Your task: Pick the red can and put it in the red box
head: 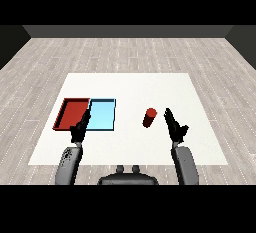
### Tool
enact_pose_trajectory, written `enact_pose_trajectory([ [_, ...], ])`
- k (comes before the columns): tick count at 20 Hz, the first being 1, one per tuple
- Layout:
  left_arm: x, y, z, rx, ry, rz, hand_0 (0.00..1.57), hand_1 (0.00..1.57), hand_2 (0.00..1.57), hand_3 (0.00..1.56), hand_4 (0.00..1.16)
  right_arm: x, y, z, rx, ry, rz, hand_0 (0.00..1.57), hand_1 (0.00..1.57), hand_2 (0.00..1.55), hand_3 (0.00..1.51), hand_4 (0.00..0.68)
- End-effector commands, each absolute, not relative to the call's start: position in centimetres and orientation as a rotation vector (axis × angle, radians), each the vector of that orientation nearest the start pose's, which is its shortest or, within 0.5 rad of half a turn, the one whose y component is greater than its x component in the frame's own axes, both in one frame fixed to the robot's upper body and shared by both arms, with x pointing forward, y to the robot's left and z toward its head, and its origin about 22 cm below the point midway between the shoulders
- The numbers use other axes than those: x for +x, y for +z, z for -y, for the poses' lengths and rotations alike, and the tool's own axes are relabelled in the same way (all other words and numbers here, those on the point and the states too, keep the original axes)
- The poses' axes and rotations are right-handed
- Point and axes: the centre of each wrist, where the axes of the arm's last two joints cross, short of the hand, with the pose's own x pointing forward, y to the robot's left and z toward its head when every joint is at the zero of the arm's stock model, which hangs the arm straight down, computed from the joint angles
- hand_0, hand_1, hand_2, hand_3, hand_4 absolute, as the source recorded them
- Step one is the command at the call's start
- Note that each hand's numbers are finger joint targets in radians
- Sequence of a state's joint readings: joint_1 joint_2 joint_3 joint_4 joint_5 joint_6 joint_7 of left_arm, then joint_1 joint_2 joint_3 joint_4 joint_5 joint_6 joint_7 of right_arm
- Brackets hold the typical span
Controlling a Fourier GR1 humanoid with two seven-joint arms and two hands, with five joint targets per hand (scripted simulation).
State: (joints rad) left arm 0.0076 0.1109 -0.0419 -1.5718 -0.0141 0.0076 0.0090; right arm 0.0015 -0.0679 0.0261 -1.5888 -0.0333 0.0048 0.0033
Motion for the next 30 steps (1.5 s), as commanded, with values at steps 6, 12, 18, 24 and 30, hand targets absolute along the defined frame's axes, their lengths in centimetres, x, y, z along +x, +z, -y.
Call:
enact_pose_trajectory([
  [6,23.6,-0.3,-24.6,0.051,-0.109,1.612,0.00,0.00,0.00,0.00,0.00,23.2,1.9,36.8,-0.077,0.031,1.615,0.00,0.00,0.00,0.00,0.000],
  [12,23.9,1.1,-24.8,-0.023,-0.020,2.044,0.00,0.00,0.00,0.00,0.00,22.5,1.4,35.8,0.079,0.034,1.918,0.00,0.00,0.00,0.00,0.000],
  [18,23.9,-0.1,-26.3,-0.047,-0.003,2.071,0.00,0.00,0.00,0.00,0.00,22.2,-0.1,38.3,0.079,0.060,1.918,0.00,0.00,0.00,0.00,0.000],
  [24,23.3,-0.5,-25.9,-0.062,-0.006,2.047,0.00,0.00,0.00,0.00,0.00,24.0,1.1,36.5,0.074,0.047,1.927,0.00,0.00,0.00,0.00,0.000],
  [30,24.7,-0.6,-24.8,-0.069,0.008,2.056,0.00,0.00,0.00,0.00,0.00,26.0,0.3,36.2,0.139,0.028,1.879,0.00,0.00,0.00,0.00,0.000],
])
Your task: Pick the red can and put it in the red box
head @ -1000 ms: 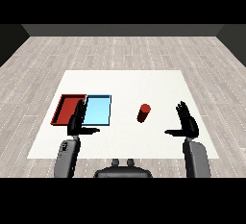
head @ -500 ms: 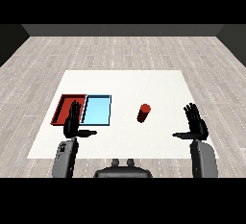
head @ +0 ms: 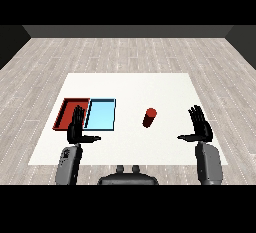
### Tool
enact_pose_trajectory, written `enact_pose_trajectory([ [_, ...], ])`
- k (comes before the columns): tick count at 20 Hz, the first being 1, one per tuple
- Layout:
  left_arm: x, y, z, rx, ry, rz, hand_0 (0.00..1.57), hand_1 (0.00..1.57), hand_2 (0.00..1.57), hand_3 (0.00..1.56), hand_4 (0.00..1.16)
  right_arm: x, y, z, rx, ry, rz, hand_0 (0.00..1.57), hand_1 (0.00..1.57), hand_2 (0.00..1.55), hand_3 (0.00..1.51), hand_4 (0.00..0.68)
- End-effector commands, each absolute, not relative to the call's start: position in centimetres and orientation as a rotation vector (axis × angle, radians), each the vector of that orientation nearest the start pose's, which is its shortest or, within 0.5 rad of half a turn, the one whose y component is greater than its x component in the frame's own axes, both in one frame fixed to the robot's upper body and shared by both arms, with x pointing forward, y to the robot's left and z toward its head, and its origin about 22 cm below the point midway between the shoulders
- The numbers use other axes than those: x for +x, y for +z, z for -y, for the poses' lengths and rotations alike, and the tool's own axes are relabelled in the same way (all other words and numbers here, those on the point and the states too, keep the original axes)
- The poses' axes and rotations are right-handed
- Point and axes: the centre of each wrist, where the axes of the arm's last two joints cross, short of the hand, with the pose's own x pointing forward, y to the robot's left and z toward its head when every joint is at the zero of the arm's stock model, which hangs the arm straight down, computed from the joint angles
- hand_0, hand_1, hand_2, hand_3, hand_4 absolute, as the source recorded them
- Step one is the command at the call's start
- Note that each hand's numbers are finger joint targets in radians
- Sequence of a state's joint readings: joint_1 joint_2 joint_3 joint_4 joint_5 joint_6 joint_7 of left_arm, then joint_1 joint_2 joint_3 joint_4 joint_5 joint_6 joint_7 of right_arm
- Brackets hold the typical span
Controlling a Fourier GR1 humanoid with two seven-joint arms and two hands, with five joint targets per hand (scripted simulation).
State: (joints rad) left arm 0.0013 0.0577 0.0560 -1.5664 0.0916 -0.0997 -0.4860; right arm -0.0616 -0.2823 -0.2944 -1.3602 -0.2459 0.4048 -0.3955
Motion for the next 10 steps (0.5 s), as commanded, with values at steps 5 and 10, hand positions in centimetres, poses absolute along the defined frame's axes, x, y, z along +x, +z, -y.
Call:
enact_pose_trajectory([
  [5,25.3,1.8,-25.5,-0.065,0.024,2.074,0.00,0.00,0.00,0.00,0.00,26.5,0.5,35.3,0.086,0.078,1.867,0.00,0.00,0.00,0.00,0.000],
  [10,25.0,1.1,-24.9,-0.073,0.047,2.067,0.00,0.00,0.00,0.00,0.00,27.4,-0.9,33.1,0.124,0.065,1.849,0.00,0.00,0.00,0.00,0.000],
])
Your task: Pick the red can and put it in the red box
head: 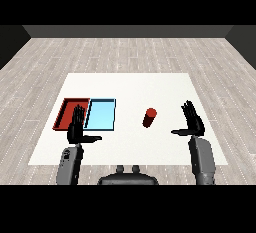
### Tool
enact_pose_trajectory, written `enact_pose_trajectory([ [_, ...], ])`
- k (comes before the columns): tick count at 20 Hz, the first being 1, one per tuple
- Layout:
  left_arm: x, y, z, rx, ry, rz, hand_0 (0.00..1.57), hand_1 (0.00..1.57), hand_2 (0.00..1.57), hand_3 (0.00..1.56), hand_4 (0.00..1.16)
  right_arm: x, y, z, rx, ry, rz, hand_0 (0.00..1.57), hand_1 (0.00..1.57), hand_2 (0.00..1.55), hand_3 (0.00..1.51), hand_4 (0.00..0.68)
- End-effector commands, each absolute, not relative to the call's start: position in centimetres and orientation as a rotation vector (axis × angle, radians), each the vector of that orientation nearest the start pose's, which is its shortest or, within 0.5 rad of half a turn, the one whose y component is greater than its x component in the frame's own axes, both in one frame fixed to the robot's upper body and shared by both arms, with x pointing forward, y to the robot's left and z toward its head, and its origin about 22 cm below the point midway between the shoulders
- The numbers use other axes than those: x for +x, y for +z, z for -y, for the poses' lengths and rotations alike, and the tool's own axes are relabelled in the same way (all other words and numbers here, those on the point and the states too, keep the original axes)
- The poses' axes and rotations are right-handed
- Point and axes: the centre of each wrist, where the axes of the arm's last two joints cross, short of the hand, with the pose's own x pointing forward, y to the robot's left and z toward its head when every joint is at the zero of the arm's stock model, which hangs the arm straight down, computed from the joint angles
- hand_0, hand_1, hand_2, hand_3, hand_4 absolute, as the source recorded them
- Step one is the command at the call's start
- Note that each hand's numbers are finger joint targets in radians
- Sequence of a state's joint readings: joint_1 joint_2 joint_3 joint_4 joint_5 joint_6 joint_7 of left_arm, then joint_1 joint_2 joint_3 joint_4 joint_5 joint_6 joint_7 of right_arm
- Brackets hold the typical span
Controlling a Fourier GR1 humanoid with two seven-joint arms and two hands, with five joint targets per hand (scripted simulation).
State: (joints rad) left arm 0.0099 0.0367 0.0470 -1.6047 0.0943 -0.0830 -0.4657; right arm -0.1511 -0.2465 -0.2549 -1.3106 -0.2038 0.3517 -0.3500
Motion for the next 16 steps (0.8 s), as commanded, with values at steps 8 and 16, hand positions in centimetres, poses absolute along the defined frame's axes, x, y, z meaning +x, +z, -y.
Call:
enact_pose_trajectory([
  [8,22.4,0.4,-25.4,-0.062,0.038,2.065,0.00,0.00,0.00,0.00,0.00,29.5,-2.0,29.3,0.229,-0.029,1.783,0.00,0.00,0.00,0.00,0.000],
  [16,24.0,-0.1,-25.9,-0.051,0.064,2.064,0.00,0.00,0.00,0.00,0.00,29.5,-3.6,28.6,0.277,-0.024,1.742,0.00,0.00,0.00,0.00,0.000],
])
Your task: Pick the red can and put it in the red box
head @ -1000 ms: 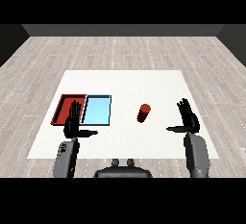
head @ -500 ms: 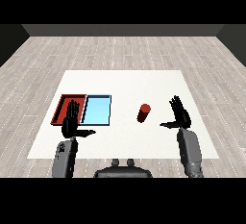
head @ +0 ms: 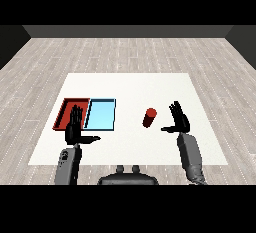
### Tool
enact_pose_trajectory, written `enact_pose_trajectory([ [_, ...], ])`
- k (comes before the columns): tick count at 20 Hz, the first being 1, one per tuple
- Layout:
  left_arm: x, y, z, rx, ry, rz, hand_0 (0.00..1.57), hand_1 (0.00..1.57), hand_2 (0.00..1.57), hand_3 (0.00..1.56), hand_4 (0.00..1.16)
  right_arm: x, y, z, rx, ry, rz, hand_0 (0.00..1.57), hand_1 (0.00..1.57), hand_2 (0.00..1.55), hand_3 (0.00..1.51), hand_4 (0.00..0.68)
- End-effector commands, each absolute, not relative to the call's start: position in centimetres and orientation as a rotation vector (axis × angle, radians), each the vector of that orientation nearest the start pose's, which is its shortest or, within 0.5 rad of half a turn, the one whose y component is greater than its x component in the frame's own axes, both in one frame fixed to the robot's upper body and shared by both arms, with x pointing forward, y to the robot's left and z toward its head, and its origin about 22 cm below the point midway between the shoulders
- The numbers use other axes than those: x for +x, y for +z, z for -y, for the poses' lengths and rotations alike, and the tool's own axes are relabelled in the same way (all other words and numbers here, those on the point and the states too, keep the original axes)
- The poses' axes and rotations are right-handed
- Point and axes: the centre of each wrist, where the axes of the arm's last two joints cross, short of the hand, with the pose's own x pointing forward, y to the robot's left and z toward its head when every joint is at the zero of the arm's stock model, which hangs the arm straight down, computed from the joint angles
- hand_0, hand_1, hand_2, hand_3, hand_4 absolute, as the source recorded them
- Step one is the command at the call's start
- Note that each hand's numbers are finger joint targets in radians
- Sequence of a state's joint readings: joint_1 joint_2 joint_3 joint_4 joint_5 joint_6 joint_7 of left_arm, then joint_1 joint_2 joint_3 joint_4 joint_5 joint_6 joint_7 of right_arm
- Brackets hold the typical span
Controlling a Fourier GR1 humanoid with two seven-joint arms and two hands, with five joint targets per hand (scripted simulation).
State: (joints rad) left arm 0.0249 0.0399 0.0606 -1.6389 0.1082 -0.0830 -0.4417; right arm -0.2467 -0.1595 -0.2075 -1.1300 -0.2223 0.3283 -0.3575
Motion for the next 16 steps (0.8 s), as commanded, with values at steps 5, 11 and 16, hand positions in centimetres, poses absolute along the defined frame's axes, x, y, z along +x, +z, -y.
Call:
enact_pose_trajectory([
  [5,24.5,1.8,-24.8,-0.072,0.067,2.073,0.00,0.00,0.00,0.00,0.00,28.4,-4.6,27.7,0.286,-0.070,1.733,0.00,0.00,0.00,0.00,0.000],
  [11,22.3,1.5,-23.4,-0.076,0.055,2.079,0.00,0.00,0.00,0.00,0.00,29.0,-6.4,26.1,0.326,-0.104,1.703,0.00,0.00,0.00,0.00,0.000],
  [16,25.1,1.4,-24.7,-0.066,0.054,2.070,0.00,0.00,0.00,0.00,0.00,31.4,-6.9,24.4,0.342,-0.111,1.704,0.00,0.00,0.00,0.00,0.000],
])
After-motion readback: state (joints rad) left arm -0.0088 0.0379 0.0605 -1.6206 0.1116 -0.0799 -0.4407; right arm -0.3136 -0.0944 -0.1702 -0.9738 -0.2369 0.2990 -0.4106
